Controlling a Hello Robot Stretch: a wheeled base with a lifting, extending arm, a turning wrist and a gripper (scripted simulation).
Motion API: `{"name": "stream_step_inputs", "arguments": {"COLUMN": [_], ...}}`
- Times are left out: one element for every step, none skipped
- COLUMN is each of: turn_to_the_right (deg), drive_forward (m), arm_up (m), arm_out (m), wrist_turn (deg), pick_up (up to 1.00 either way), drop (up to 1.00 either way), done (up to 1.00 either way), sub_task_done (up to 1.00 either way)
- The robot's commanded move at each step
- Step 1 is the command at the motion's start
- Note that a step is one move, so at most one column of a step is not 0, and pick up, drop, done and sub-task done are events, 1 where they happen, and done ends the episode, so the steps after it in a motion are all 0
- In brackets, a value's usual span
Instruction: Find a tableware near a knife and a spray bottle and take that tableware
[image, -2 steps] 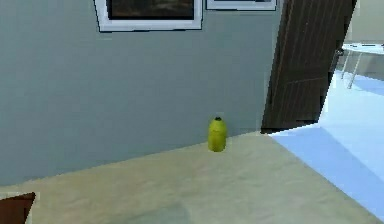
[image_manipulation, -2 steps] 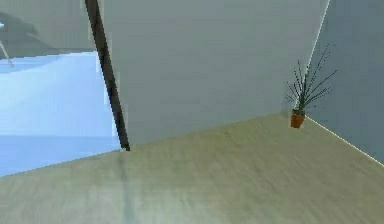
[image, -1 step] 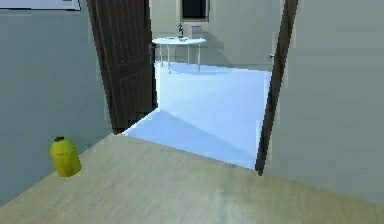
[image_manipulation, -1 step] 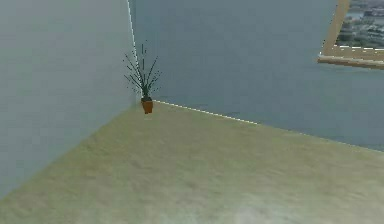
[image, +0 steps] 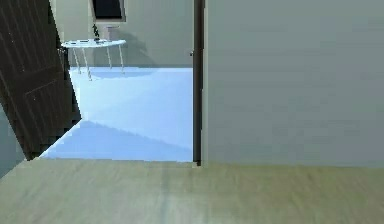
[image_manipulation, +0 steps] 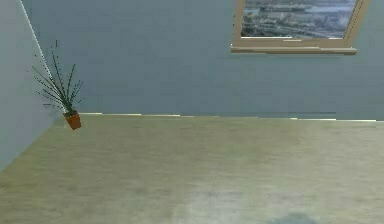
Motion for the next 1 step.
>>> {"name": "stream_step_inputs", "arguments": {"turn_to_the_right": [0.0], "drive_forward": [0.15], "arm_up": [0.00], "arm_out": [0.00], "wrist_turn": [0.0], "pick_up": [0.00], "drop": [0.00], "done": [0.00], "sub_task_done": [0.00]}}
